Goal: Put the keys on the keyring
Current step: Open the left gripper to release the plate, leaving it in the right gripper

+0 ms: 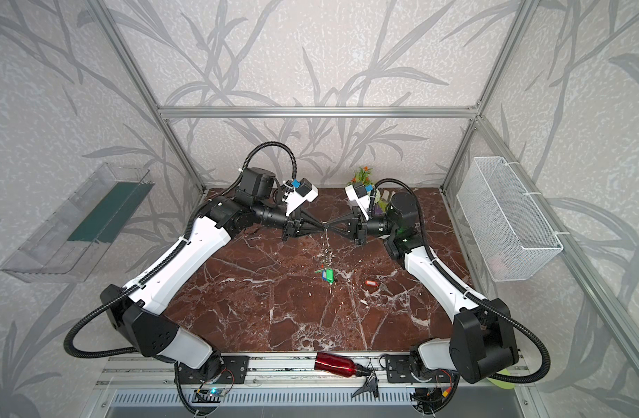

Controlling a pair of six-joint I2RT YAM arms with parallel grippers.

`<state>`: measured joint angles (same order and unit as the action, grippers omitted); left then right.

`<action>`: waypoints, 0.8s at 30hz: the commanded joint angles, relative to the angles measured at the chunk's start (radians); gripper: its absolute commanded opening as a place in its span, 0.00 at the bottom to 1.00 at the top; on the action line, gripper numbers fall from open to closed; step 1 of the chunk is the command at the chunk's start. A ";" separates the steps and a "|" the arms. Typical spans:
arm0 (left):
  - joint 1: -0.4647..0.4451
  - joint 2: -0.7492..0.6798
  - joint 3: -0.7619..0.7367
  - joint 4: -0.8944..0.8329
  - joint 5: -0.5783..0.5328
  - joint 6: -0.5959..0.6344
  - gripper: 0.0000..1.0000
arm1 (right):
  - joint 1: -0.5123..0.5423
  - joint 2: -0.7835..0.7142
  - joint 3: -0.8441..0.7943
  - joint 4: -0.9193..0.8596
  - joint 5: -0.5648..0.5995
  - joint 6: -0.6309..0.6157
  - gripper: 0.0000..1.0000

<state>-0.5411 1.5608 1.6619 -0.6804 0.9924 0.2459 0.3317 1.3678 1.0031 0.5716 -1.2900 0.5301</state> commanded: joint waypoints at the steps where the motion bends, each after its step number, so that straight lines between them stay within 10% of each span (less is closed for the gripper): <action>1: -0.008 0.022 0.039 0.002 0.010 0.026 0.13 | 0.009 0.005 0.023 0.060 -0.028 0.016 0.00; 16: -0.012 -0.021 -0.075 0.136 -0.020 -0.027 0.00 | 0.009 -0.003 0.020 -0.003 -0.037 -0.023 0.00; 24: -0.014 -0.115 -0.277 0.445 -0.078 -0.178 0.00 | 0.007 -0.017 0.032 -0.001 -0.031 -0.010 0.21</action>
<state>-0.5491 1.4910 1.4593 -0.4351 0.9642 0.1314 0.3267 1.3785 1.0031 0.5407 -1.2987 0.5068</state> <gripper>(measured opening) 0.048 0.201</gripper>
